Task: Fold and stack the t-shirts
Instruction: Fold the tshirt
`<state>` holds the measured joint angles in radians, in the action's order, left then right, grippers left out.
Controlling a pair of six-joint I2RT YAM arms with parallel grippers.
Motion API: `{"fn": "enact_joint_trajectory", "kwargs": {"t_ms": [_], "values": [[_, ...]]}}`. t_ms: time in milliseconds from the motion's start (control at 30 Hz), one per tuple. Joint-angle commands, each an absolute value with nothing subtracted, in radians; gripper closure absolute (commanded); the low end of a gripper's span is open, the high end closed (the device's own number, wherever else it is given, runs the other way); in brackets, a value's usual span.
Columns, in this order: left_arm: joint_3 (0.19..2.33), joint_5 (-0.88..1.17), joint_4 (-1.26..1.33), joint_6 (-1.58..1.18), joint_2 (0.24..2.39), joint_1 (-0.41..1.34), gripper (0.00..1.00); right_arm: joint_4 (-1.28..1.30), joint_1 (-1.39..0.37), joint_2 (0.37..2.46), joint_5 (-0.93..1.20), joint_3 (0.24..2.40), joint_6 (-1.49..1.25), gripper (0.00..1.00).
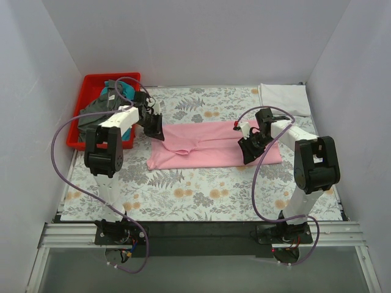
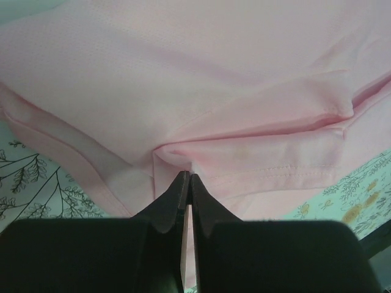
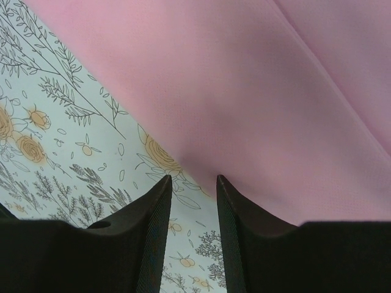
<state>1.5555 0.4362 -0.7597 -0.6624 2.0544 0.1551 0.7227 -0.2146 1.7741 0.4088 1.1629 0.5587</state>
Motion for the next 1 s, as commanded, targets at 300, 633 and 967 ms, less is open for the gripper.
{"fn": "enact_joint_trajectory", "kwargs": {"t_ms": [300,633,967], "values": [[1.652,0.454,-0.684,-0.781,2.112,0.152,1.0,0.704,-0.222,1.759,0.368,1.123,0.6,0.59],[1.609,0.446,-0.606,-0.899,2.074,0.127,0.79,0.704,-0.221,1.763,0.364,1.126,0.601,0.59],[1.344,0.74,-0.402,-0.813,1.769,0.032,0.71,0.706,-0.224,1.759,0.368,1.14,0.597,0.59]]}}
